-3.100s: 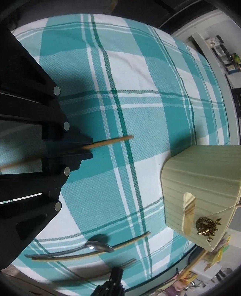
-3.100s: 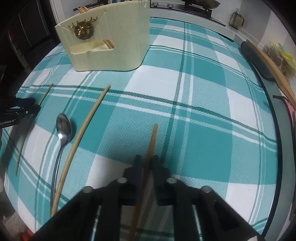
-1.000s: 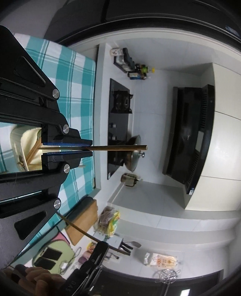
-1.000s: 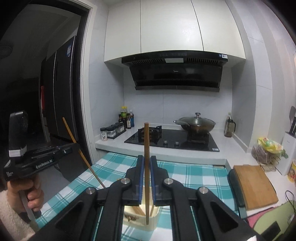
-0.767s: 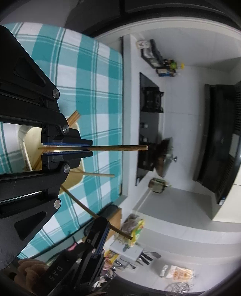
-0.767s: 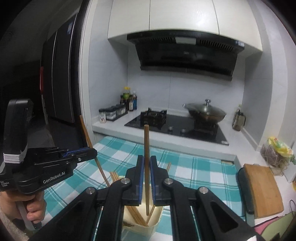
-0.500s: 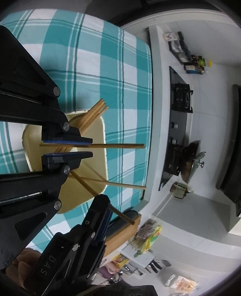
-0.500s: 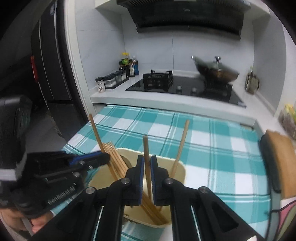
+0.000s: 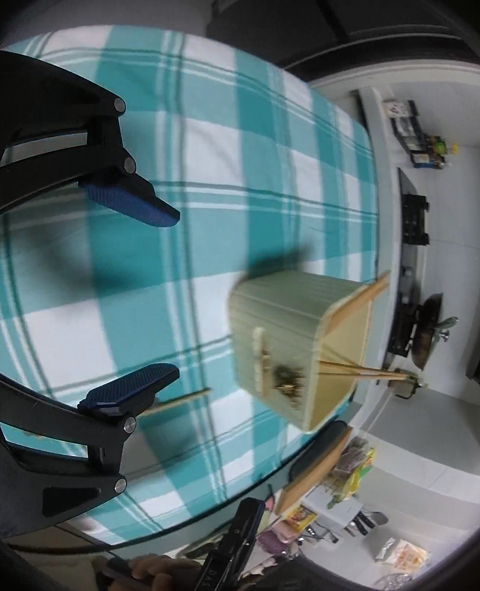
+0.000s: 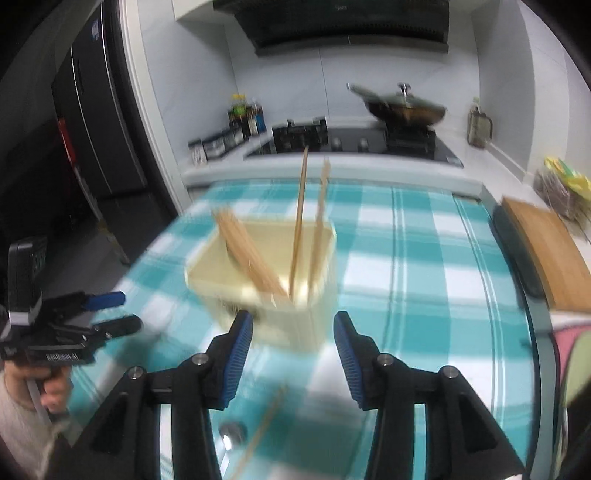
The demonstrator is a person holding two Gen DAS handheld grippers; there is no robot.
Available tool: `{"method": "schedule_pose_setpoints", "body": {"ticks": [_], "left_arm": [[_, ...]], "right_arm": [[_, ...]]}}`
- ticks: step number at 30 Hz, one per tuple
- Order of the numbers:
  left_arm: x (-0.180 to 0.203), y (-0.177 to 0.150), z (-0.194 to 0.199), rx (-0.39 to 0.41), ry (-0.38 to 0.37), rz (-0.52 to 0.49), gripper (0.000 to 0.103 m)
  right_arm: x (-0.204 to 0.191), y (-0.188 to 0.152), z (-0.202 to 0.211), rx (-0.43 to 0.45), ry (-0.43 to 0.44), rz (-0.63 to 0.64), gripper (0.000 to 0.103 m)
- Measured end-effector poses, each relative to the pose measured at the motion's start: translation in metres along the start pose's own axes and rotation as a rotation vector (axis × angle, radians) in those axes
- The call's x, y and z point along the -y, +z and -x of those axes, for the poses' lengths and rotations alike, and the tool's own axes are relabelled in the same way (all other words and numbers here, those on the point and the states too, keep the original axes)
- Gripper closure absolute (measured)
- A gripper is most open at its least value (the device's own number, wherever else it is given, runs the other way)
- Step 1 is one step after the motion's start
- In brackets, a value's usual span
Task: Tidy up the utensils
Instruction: 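Move both open tools back to the last spoon and chopstick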
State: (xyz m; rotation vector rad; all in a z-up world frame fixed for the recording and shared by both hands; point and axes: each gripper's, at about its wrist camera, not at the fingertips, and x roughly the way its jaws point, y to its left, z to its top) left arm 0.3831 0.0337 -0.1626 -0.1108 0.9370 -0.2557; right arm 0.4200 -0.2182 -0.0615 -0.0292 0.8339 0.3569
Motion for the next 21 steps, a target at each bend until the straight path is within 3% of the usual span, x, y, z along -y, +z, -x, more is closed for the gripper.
{"method": "schedule_pose_setpoints", "body": {"ticks": [4, 9, 14, 21], "left_arm": [[0.006, -0.076, -0.007, -0.026, -0.013, 0.057, 0.025], [0.041, -0.107, -0.001, 0.003, -0.045, 0.050, 0.025], [0.082, -0.097, -0.007, 0.027, -0.032, -0.036, 0.023], [0.114, -0.082, -0.046, 0.008, 0.090, -0.100, 0.024]], "right_arm": [[0.000, -0.095, 0.002, -0.067, -0.074, 0.006, 0.056], [-0.002, -0.176, 0.013, -0.029, -0.135, -0.086, 0.056], [0.000, -0.201, 0.029, 0.063, -0.153, -0.171, 0.056], [-0.001, -0.197, 0.035, 0.092, -0.143, -0.161, 0.056]]}}
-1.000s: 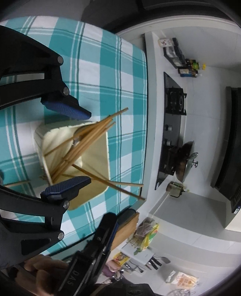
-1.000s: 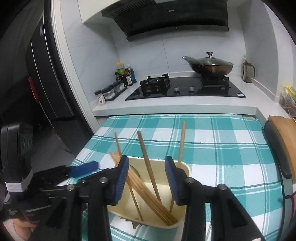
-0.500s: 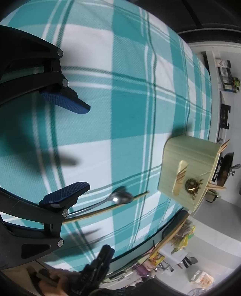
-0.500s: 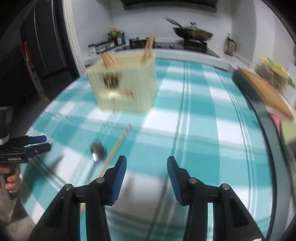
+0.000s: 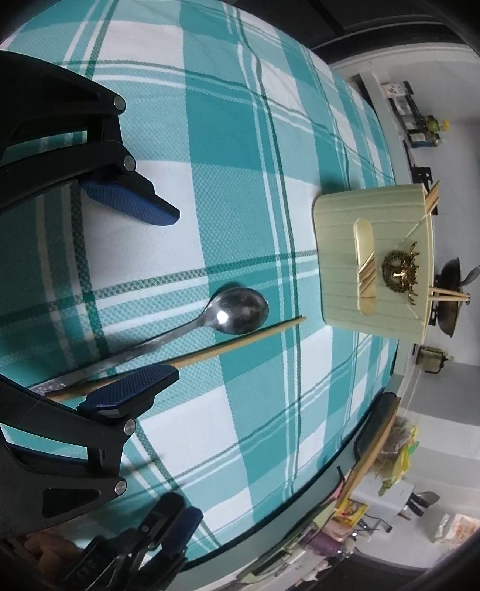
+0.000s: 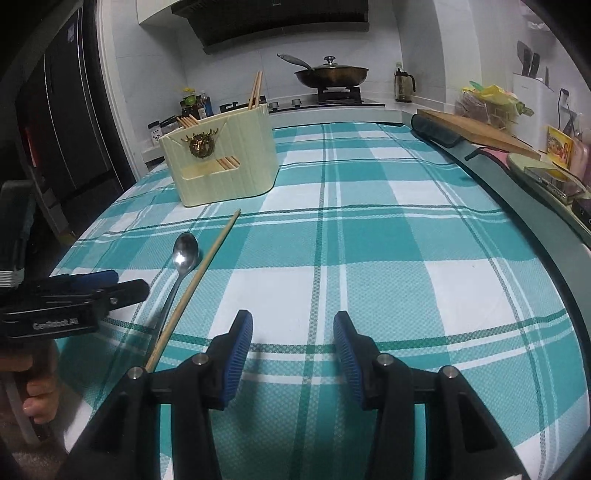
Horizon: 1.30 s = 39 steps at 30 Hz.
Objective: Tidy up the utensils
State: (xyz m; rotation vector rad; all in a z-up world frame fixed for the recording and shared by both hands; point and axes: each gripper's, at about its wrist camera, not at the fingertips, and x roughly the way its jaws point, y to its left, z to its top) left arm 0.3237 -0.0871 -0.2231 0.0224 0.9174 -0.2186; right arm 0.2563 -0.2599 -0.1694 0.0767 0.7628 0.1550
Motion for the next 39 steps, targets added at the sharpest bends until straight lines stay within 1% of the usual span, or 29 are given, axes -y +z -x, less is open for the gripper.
{"method": "schedule_pose_setpoints", "body": {"ticks": [4, 5, 7, 9, 10, 11, 12, 14, 17, 20, 22, 24, 26, 27, 29, 30, 31, 35, 36, 37, 38, 39], "left_arm": [[0.006, 0.000, -0.020, -0.038, 0.073, -0.041, 0.024], [0.005, 0.000, -0.020, -0.026, 0.076, -0.041, 0.024], [0.005, 0.001, -0.019, -0.018, 0.077, -0.043, 0.032], [0.004, 0.002, -0.016, -0.003, 0.068, -0.046, 0.068], [0.003, 0.003, -0.015, -0.001, 0.066, -0.046, 0.076], [-0.001, 0.003, -0.015, -0.002, 0.054, -0.037, 0.089], [-0.004, 0.004, -0.015, -0.004, 0.046, -0.027, 0.096], [-0.012, 0.003, -0.014, -0.003, 0.039, -0.005, 0.097], [-0.028, 0.000, -0.012, 0.001, 0.054, 0.031, 0.098], [-0.045, -0.001, -0.009, -0.004, 0.060, 0.068, 0.098], [-0.057, -0.003, -0.006, -0.008, 0.064, 0.089, 0.098], [-0.066, -0.005, -0.003, -0.009, 0.068, 0.102, 0.098], [-0.074, -0.008, 0.000, -0.011, 0.074, 0.108, 0.098], [-0.077, -0.010, 0.001, -0.011, 0.080, 0.110, 0.098], [-0.086, -0.013, 0.004, -0.011, 0.082, 0.120, 0.097], [-0.091, -0.014, 0.006, -0.012, 0.080, 0.127, 0.097], [-0.096, -0.016, 0.008, -0.014, 0.079, 0.131, 0.096], [-0.112, -0.020, 0.015, -0.022, 0.071, 0.143, 0.095], [-0.115, -0.022, 0.017, -0.026, 0.062, 0.143, 0.092], [-0.118, -0.023, 0.018, -0.030, 0.050, 0.142, 0.083], [-0.120, -0.025, 0.020, -0.029, 0.029, 0.138, 0.070], [-0.121, -0.027, 0.022, -0.030, 0.006, 0.132, 0.055]], "right_arm": [[0.003, -0.004, 0.002, 0.001, 0.002, -0.004, 0.056], [0.004, -0.006, 0.002, 0.001, 0.001, -0.005, 0.056], [0.005, -0.008, 0.003, 0.001, -0.001, -0.001, 0.056], [0.004, -0.009, 0.004, -0.004, 0.002, 0.006, 0.056], [0.002, -0.008, 0.003, -0.012, 0.009, 0.009, 0.056], [0.000, -0.008, 0.002, -0.018, 0.014, 0.013, 0.056], [-0.002, -0.007, 0.001, -0.023, 0.019, 0.017, 0.056], [-0.010, -0.003, -0.003, -0.034, 0.034, 0.024, 0.056], [-0.025, 0.008, -0.015, -0.073, 0.060, 0.029, 0.056], [-0.049, 0.021, -0.032, -0.124, 0.117, 0.043, 0.057], [-0.067, 0.027, -0.046, -0.155, 0.139, 0.059, 0.057], [-0.084, 0.029, -0.061, -0.186, 0.123, 0.101, 0.057], [-0.098, 0.027, -0.077, -0.228, 0.082, 0.153, 0.058], [-0.103, 0.025, -0.082, -0.239, 0.068, 0.168, 0.064], [-0.106, 0.024, -0.083, -0.216, 0.009, 0.211, 0.076], [-0.104, 0.024, -0.082, -0.209, -0.008, 0.212, 0.089], [-0.099, 0.023, -0.080, -0.208, -0.019, 0.196, 0.093], [-0.072, 0.017, -0.066, -0.200, -0.112, 0.156, 0.096], [-0.064, 0.016, -0.062, -0.200, -0.123, 0.142, 0.096], [-0.057, 0.013, -0.057, -0.200, -0.136, 0.133, 0.096], [-0.052, 0.012, -0.053, -0.196, -0.142, 0.130, 0.095], [-0.048, 0.010, -0.048, -0.189, -0.141, 0.129, 0.094]]}}
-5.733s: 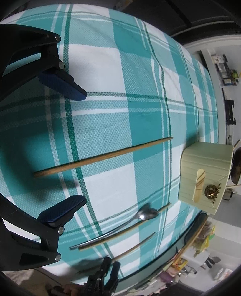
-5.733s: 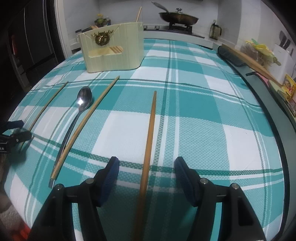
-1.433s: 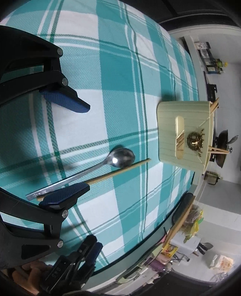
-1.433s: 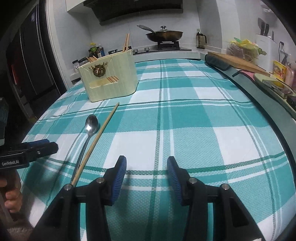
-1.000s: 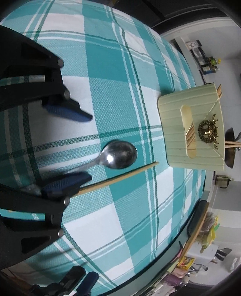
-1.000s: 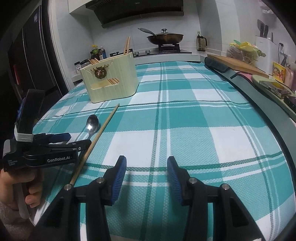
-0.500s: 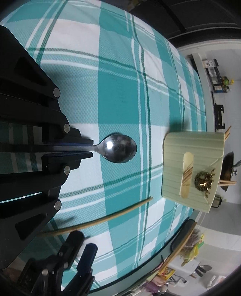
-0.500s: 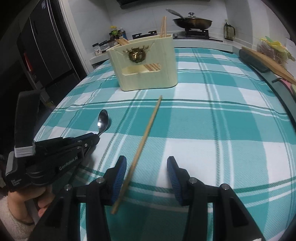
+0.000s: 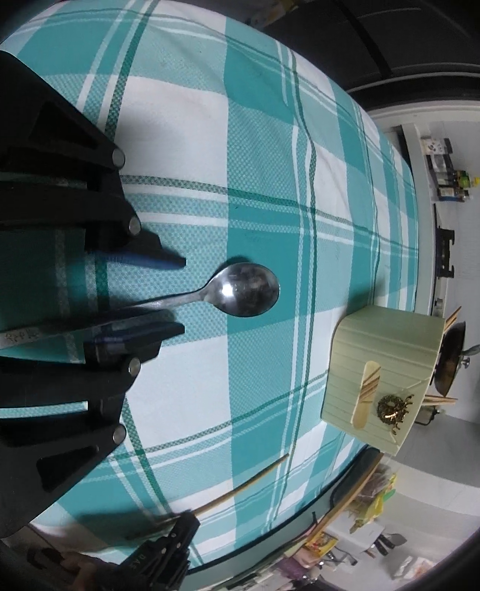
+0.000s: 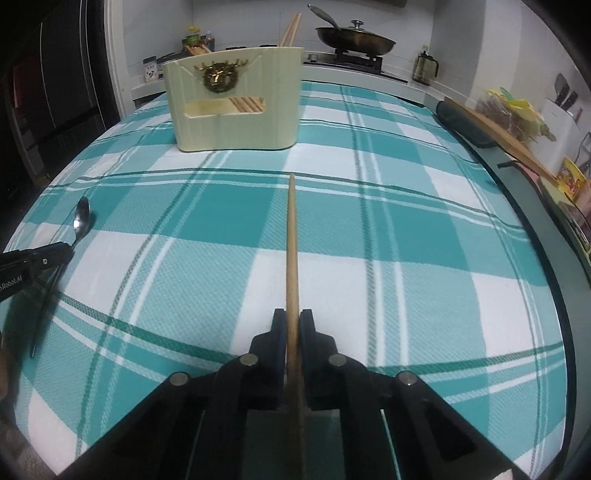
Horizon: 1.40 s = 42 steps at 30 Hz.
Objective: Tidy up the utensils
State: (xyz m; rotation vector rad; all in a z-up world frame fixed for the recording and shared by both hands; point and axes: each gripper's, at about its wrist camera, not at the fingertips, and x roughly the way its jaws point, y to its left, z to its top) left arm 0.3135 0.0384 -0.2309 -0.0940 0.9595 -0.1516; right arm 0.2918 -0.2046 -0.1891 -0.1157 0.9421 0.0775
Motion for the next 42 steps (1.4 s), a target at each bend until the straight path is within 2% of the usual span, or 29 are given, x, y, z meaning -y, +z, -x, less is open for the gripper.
{"method": "schedule_pose_setpoints", "body": {"ticks": [1, 2, 3, 4, 5, 8, 10, 11, 14, 42], "left_arm": [[0.000, -0.002, 0.002, -0.004, -0.008, -0.008, 0.047], [0.000, -0.003, 0.003, -0.004, -0.004, -0.017, 0.033], [0.001, -0.005, 0.004, -0.005, 0.007, -0.028, 0.026], [0.002, -0.007, 0.004, -0.009, 0.017, -0.037, 0.025], [0.003, -0.009, 0.003, -0.012, 0.023, -0.047, 0.025], [0.009, -0.012, 0.001, -0.013, 0.064, -0.089, 0.022], [0.017, -0.015, -0.002, -0.023, 0.099, -0.127, 0.015], [0.019, -0.017, -0.004, -0.023, 0.110, -0.138, 0.006], [0.016, -0.018, -0.006, -0.024, 0.113, -0.116, 0.001], [0.016, -0.019, -0.006, -0.015, 0.120, -0.108, 0.000]], "right_arm": [[0.003, -0.003, 0.003, 0.005, 0.011, 0.003, 0.092], [0.005, -0.006, 0.004, 0.002, 0.026, 0.009, 0.087], [0.006, -0.008, 0.006, -0.004, 0.036, 0.016, 0.067], [0.006, -0.010, 0.006, -0.004, 0.046, 0.024, 0.046], [0.004, -0.011, 0.005, 0.000, 0.054, 0.036, 0.042], [0.003, -0.010, 0.001, 0.005, 0.063, 0.060, 0.041], [0.006, -0.008, -0.002, 0.006, 0.073, 0.054, 0.040], [0.006, -0.007, -0.003, 0.011, 0.074, 0.053, 0.039], [0.007, -0.007, -0.005, 0.035, 0.080, 0.055, 0.036], [0.007, -0.010, -0.004, 0.056, 0.070, 0.053, 0.035]]}}
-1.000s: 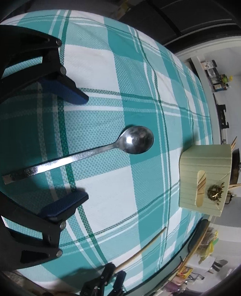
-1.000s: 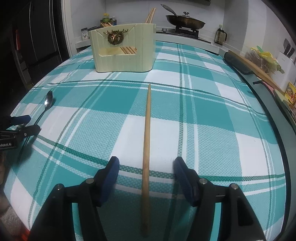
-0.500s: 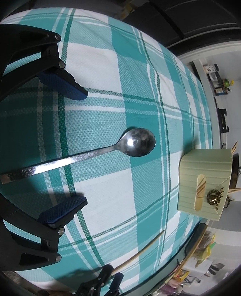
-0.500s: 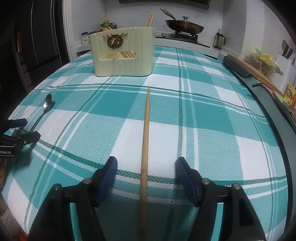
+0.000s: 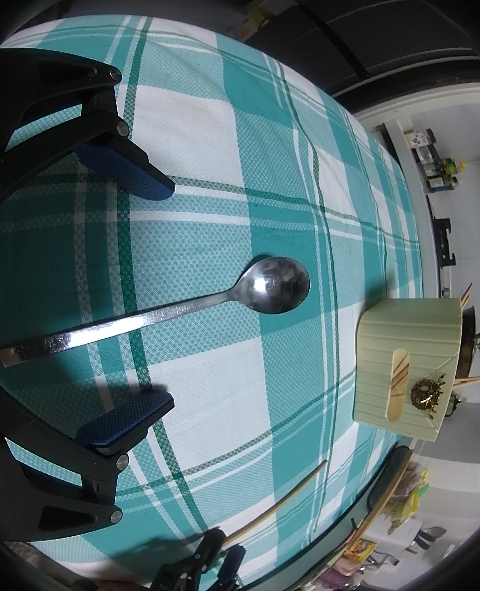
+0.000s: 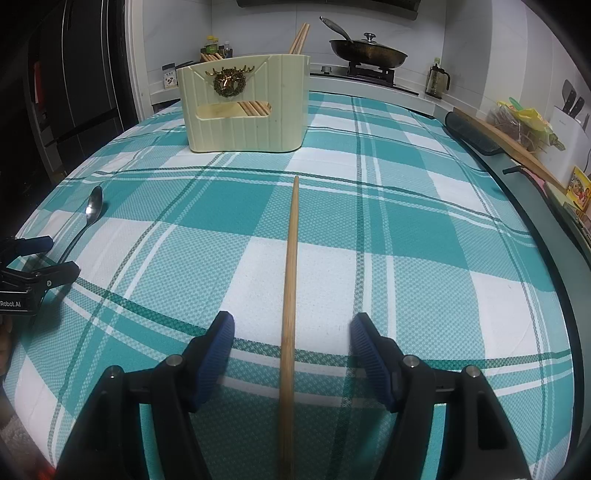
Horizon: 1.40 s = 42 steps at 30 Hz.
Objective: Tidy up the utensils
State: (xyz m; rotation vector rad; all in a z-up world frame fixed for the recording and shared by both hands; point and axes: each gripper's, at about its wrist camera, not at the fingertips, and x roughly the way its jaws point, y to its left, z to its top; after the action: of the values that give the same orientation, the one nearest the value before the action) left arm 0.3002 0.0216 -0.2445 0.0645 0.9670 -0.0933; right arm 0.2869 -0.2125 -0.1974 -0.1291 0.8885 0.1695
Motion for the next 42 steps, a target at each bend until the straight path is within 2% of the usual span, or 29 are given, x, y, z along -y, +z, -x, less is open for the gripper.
{"method": "schedule_pose_setpoints", "body": {"ticks": [7, 9, 11, 14, 16, 21, 23, 25, 29, 31, 33, 34, 35, 36, 39, 42], "left_arm": [[-0.001, 0.000, 0.000, -0.002, -0.007, -0.001, 0.000], [-0.006, 0.001, 0.002, -0.012, -0.040, -0.009, 0.001], [-0.017, 0.001, 0.007, -0.023, -0.109, -0.007, 0.001], [-0.042, 0.006, 0.014, -0.065, -0.217, 0.051, 0.001], [-0.051, 0.012, 0.018, -0.070, -0.235, 0.079, 0.001], [-0.037, 0.036, 0.002, -0.103, -0.166, 0.040, 0.001], [-0.031, 0.045, -0.011, -0.122, -0.113, 0.047, 0.002], [-0.025, 0.053, -0.023, -0.127, -0.059, 0.047, 0.007], [-0.014, 0.062, -0.035, -0.120, 0.013, 0.034, 0.011], [-0.012, 0.067, -0.036, -0.110, 0.028, 0.045, 0.019], [-0.010, 0.071, -0.035, -0.084, 0.012, 0.039, 0.050], [-0.009, 0.072, -0.035, -0.073, 0.015, 0.034, 0.061], [-0.010, 0.075, -0.035, -0.066, 0.005, 0.034, 0.067], [-0.012, 0.076, -0.036, -0.063, -0.013, 0.043, 0.067], [-0.024, 0.078, -0.025, -0.030, -0.090, 0.071, 0.067], [-0.034, 0.079, 0.010, 0.067, -0.136, 0.084, 0.067]], "right_arm": [[0.000, 0.000, 0.000, 0.000, 0.000, 0.001, 0.035], [0.000, 0.000, 0.000, 0.000, 0.001, 0.000, 0.035], [0.001, 0.000, 0.000, -0.008, 0.011, -0.001, 0.035], [0.005, 0.006, 0.003, -0.126, 0.051, 0.036, 0.035], [0.006, 0.010, 0.003, -0.220, 0.093, 0.071, 0.035], [0.011, 0.028, -0.011, -0.318, 0.156, 0.096, 0.036], [0.012, 0.038, -0.018, -0.332, 0.161, 0.108, 0.042], [0.015, 0.050, -0.026, -0.341, 0.163, 0.095, 0.052], [0.018, 0.072, -0.044, -0.352, 0.177, 0.052, 0.056], [0.012, 0.083, -0.054, -0.351, 0.171, 0.068, 0.056], [0.004, 0.094, -0.063, -0.331, 0.146, 0.082, 0.056], [-0.001, 0.099, -0.067, -0.322, 0.127, 0.095, 0.069], [-0.003, 0.104, -0.071, -0.306, 0.095, 0.106, 0.080], [-0.003, 0.107, -0.075, -0.297, 0.087, 0.098, 0.095], [0.007, 0.116, -0.076, -0.273, 0.116, 0.009, 0.096], [0.016, 0.121, -0.038, -0.140, 0.175, -0.044, 0.096]]}}
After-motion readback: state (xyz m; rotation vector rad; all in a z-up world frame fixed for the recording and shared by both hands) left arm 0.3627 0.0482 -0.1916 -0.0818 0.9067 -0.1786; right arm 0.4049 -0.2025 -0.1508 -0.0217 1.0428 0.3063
